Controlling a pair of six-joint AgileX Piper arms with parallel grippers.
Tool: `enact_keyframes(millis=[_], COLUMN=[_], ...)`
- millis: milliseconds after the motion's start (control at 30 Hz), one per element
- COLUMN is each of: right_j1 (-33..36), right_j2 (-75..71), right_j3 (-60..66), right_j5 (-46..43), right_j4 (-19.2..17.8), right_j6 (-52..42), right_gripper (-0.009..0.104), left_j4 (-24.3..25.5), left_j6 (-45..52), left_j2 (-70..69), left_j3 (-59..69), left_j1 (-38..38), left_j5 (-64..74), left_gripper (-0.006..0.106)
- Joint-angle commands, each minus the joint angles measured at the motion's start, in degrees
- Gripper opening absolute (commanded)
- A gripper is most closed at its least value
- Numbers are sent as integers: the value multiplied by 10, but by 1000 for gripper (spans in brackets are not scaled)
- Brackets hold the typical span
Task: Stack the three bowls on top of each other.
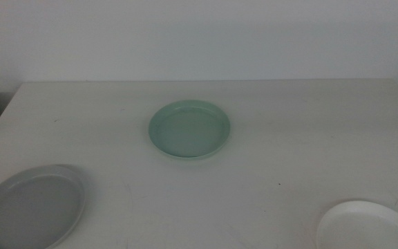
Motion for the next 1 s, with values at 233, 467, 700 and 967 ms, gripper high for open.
enact_keyframes(millis=[233,467,700,967], right_j1=[-4,-4,-4,-4], right_j2=[-15,-15,-15,-15], right_j3=[-1,-1,-1,-1], right_j5=[-43,-43,-43,-43], right_j4=[-6,-6,-6,-6], right_j6=[-2,-2,-2,-2], right_gripper=[55,55,55,55], left_j4=[8,66,23,-111], left_j6=[-1,9,117,349], left_j2=[90,154,224,329], left_j3=[-18,-18,-18,-18], left_j1=[1,28,131,274], left_j5=[-26,-15,-24,-42], left_gripper=[105,105,105,105])
